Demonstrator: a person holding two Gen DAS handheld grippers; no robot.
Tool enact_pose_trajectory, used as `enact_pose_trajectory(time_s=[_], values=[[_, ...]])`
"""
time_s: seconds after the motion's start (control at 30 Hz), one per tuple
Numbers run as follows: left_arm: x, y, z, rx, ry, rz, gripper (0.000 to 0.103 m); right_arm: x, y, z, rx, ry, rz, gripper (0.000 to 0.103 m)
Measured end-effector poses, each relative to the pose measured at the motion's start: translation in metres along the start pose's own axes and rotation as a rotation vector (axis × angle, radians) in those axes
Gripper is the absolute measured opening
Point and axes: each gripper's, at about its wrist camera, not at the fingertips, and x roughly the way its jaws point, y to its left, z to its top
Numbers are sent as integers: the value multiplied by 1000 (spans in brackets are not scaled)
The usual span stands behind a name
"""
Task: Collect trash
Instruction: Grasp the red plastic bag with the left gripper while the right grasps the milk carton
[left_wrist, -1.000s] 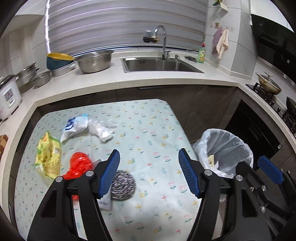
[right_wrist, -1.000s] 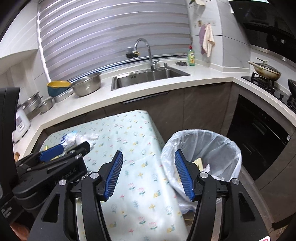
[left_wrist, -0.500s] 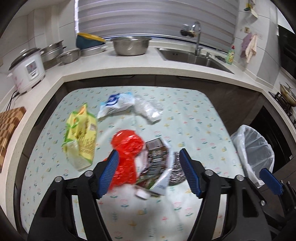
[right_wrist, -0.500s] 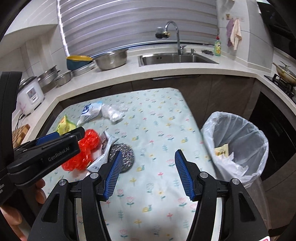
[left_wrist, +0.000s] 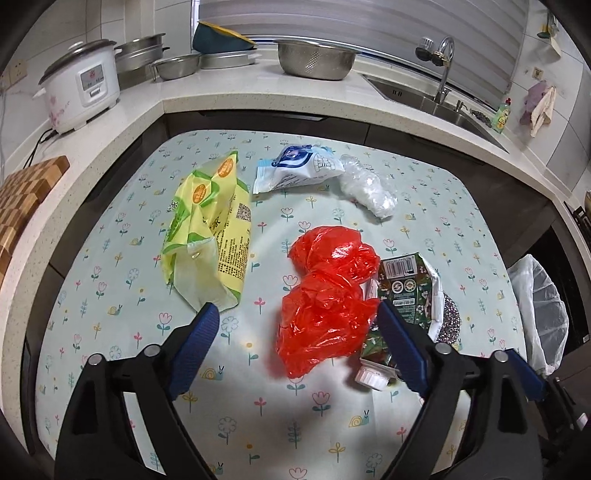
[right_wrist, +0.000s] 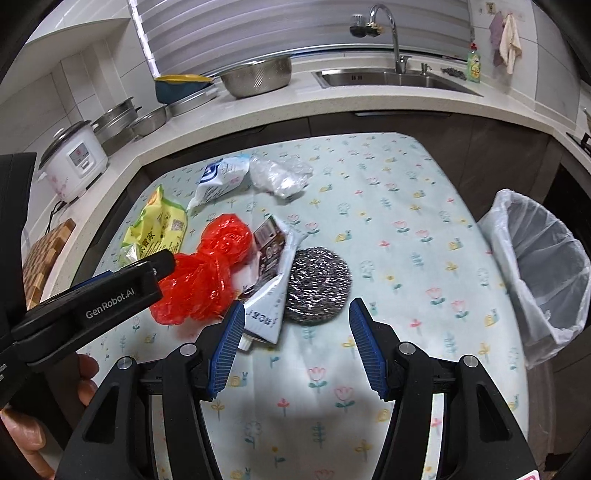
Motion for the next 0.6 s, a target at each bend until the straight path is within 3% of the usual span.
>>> enact_pose_trajectory(time_s=[0.43,0.53,0.6], values=[[51,-2,7,-11,116,-51,83,44,8,0,49,93,91,57],[60,-5,8,-9,140,-75,73,50,8,1,57,108,107,57],[65,-5,8,-11,158,-96,60,54,7,2,71,118,124,57]])
